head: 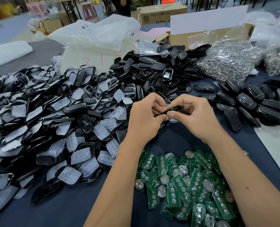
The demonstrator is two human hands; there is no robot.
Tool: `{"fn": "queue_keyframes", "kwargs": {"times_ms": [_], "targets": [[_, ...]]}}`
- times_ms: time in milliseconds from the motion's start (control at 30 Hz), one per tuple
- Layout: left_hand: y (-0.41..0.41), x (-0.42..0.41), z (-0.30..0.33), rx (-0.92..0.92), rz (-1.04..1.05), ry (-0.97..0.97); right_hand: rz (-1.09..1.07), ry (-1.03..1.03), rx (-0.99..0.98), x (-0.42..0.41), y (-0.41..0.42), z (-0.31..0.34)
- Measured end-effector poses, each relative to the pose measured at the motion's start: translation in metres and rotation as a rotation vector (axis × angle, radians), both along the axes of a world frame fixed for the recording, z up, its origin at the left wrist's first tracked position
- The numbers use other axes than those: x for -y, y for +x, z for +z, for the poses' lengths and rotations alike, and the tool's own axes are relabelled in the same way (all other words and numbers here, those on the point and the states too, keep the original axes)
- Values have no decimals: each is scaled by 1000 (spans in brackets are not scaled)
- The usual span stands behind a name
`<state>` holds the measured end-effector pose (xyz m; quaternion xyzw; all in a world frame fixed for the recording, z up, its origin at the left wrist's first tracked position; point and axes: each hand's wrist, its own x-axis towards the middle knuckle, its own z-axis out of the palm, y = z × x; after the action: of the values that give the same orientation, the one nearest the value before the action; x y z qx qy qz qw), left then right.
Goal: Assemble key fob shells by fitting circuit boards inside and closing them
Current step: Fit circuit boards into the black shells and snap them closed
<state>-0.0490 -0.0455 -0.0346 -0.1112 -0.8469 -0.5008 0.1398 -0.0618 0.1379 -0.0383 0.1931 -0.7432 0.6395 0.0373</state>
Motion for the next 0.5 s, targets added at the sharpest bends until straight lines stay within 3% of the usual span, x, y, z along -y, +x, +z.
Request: {"fn": "queue_keyframes", "kwargs": {"times_ms": [333, 500], "targets": [[0, -5, 0, 34, 25, -16, -68, 9, 3, 5, -1, -6], [-1, -3, 4, 123, 65, 260, -107, -154, 108, 7, -3, -7]]}}
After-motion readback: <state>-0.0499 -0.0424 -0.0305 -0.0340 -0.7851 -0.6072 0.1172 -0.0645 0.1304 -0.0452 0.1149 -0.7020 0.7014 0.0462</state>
